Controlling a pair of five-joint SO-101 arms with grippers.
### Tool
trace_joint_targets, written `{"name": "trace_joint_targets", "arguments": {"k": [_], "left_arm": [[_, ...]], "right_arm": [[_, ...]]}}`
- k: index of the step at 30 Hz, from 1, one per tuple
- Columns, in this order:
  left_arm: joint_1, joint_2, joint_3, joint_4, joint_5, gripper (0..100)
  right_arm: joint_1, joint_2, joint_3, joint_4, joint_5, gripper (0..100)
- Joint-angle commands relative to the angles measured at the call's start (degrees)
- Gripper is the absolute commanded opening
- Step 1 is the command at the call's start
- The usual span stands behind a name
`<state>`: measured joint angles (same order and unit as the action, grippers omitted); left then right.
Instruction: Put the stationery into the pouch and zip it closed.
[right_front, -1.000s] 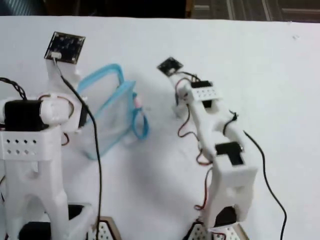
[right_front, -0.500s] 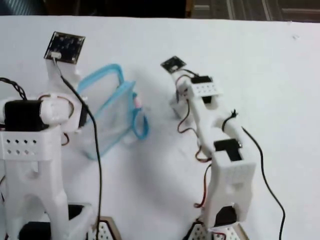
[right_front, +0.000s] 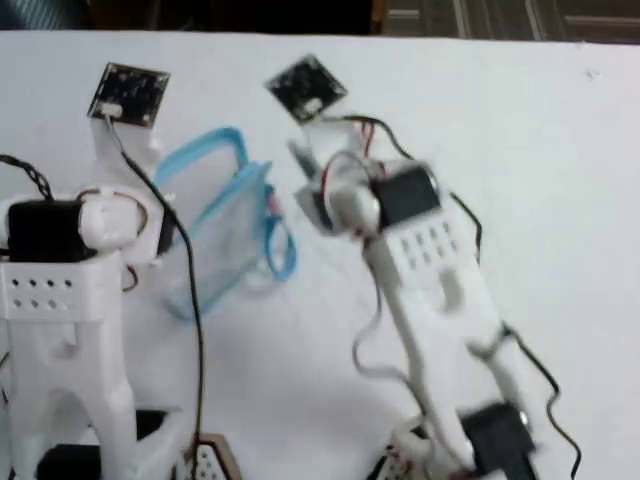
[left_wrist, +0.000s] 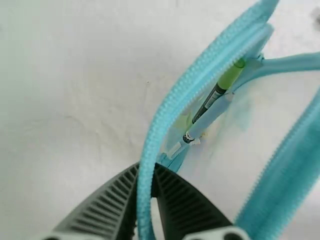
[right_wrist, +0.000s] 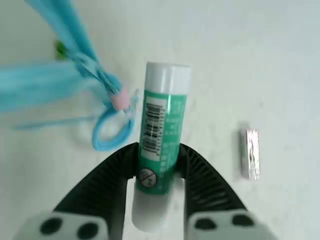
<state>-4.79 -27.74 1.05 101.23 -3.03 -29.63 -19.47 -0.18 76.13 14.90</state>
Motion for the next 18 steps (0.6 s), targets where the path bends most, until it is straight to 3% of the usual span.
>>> {"name": "trace_joint_targets", "arguments": {"k": [1,6,10,18], "left_arm": [[-0.7,0.6,-0.7,-0.7,-0.4,2],[-0.7,0.6,-0.7,-0.9,-0.4,2],[-0.7,0.5,-0.7,-0.7,-0.4,2],[-0.5,0.6,-0.7,-1.0,-0.4,2]], "right_arm": [[-4.4,-10.2,-1.4,-11.3,-6.0,1.7],[-8.7,-15.6,-0.1,-30.6,-25.5,1.7],[-9.9,-15.7,6.6,-37.7,-37.5,1.7],[-10.1,-17.5,22.6,-50.7,-42.9,1.7]]}}
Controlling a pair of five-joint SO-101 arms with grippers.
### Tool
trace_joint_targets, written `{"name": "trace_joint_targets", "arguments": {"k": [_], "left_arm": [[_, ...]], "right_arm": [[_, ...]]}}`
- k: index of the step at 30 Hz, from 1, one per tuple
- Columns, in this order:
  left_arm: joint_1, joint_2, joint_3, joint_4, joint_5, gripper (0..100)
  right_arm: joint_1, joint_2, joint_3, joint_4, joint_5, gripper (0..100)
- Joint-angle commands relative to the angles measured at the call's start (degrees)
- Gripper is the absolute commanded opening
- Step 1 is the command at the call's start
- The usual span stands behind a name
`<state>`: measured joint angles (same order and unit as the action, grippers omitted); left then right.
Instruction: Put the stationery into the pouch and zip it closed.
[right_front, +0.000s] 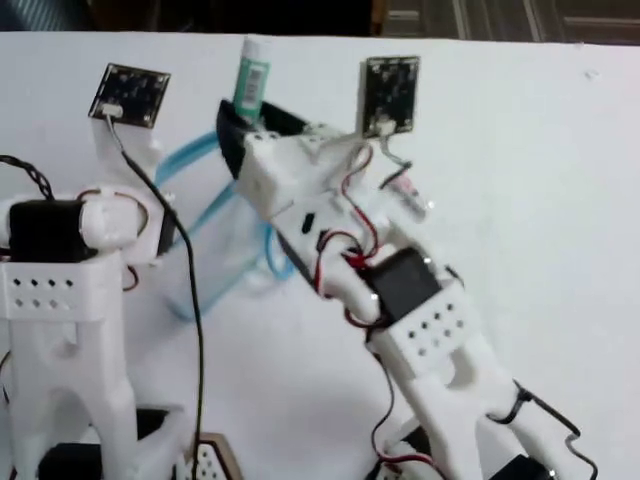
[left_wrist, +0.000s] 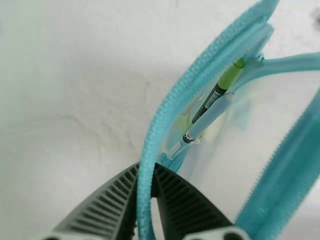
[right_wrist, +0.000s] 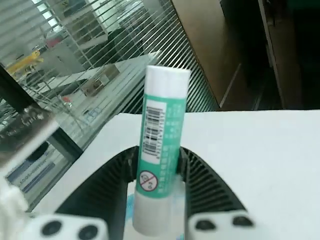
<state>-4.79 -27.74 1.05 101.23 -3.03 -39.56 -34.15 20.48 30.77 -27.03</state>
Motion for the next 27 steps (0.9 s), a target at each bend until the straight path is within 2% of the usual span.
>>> {"name": "trace_joint_targets", "arguments": {"k": [1,8,13,19,27], "left_arm": [[-0.4,0.6,-0.7,-1.0,-0.4,2],[-0.4,0.6,-0.7,-1.0,-0.3,2],[-0.7,0.6,-0.7,-1.0,-0.3,2],[-0.7,0.6,-0.7,-1.0,-0.3,2],[-0.7,0.6,-0.7,-1.1,-0.3,2]], "right_arm": [[-0.2,-2.8,3.0,-6.1,-1.1,1.7],[-5.8,-3.0,4.6,-4.8,-0.7,2.2],[-8.7,-2.9,4.7,0.2,-0.8,11.7],[-8.9,-3.0,4.7,3.3,-0.9,19.0],[-6.8,-4.1,2.5,4.6,-0.6,19.7]]}}
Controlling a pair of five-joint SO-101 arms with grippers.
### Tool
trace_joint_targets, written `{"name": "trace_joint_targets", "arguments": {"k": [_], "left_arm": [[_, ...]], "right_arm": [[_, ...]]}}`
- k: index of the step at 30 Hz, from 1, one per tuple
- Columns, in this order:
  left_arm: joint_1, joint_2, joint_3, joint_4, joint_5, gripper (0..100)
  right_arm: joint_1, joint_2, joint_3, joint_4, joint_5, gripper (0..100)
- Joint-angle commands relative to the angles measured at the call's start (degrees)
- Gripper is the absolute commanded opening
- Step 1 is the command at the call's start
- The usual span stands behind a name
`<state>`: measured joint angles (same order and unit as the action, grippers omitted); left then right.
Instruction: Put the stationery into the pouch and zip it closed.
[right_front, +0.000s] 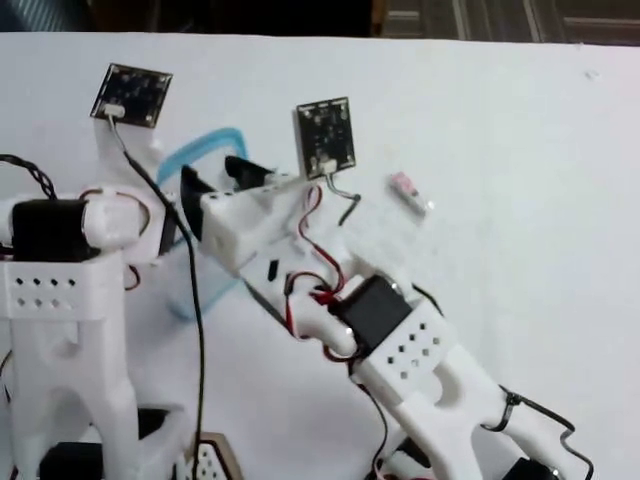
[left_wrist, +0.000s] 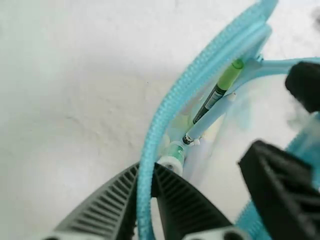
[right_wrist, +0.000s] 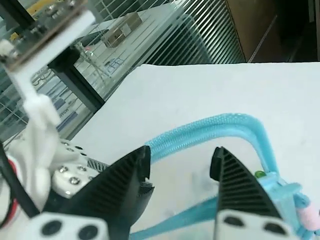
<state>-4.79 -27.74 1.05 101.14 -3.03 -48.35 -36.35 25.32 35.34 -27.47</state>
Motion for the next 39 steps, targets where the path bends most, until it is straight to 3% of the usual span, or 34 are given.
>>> {"name": "trace_joint_targets", "arguments": {"k": [1,6,9,16,19,26,35,39], "left_arm": [[-0.7,0.6,-0.7,-1.0,-0.3,2],[-0.7,0.6,-0.7,-1.0,-0.3,2],[-0.7,0.6,-0.7,-1.0,-0.3,2],[-0.7,0.5,-0.7,-0.9,-0.3,2],[-0.7,0.6,-0.7,-0.9,-0.6,2],[-0.6,0.7,-0.5,-1.4,-0.4,2],[-0.8,0.6,3.0,-3.8,-0.4,2],[-0.7,0.6,3.1,-4.0,-0.4,2]], "right_arm": [[3.9,-2.2,-3.4,0.0,-0.1,19.7],[19.9,-0.1,-10.6,3.8,5.3,19.7],[30.5,5.8,-14.3,11.4,7.0,19.7],[44.0,29.0,-20.6,26.9,36.0,19.7],[45.7,37.1,-24.0,29.4,42.9,19.8],[43.3,57.3,-33.9,29.8,50.7,19.8],[42.1,84.5,-58.3,34.0,51.0,18.9],[43.8,89.8,-70.4,44.8,50.9,1.3]]}}
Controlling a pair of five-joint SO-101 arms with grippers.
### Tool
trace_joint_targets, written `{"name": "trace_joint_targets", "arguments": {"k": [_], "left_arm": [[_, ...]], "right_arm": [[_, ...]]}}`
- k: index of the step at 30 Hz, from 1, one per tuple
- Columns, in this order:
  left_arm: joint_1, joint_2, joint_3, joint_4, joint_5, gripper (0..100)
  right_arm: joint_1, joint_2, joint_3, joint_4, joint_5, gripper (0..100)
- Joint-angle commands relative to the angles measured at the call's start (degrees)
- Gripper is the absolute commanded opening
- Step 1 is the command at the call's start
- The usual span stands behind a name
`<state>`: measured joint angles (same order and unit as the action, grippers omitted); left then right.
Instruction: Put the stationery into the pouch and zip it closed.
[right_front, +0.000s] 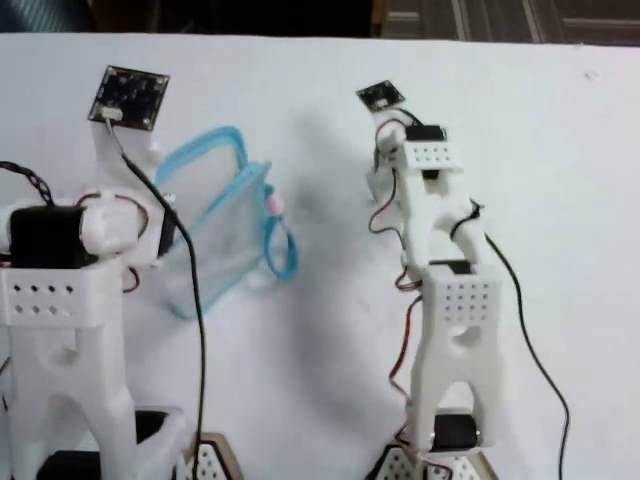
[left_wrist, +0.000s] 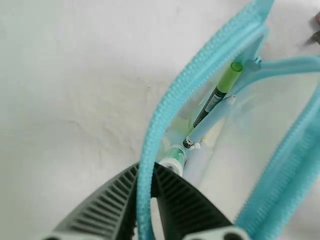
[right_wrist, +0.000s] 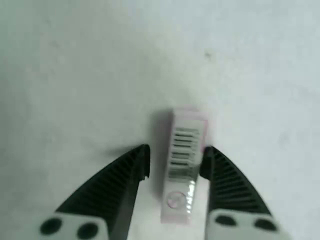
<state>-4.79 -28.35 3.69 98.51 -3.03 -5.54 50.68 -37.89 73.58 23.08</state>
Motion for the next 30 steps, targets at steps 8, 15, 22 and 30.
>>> {"name": "trace_joint_targets", "arguments": {"k": [8,15,22,30], "left_arm": [[-0.7,1.2,0.4,-1.5,-0.3,2],[-0.7,0.9,0.4,-1.3,-0.3,2],[-0.7,0.8,0.4,-1.2,-0.3,2],[-0.7,0.9,0.4,-1.3,-0.3,2]], "right_arm": [[1.0,3.6,-27.7,26.0,0.4,1.7],[-0.8,1.8,-45.6,28.0,0.4,1.6],[-13.0,-12.8,-54.1,27.9,-15.6,1.6],[-34.4,-25.1,-57.7,27.7,-37.9,1.6]]}}
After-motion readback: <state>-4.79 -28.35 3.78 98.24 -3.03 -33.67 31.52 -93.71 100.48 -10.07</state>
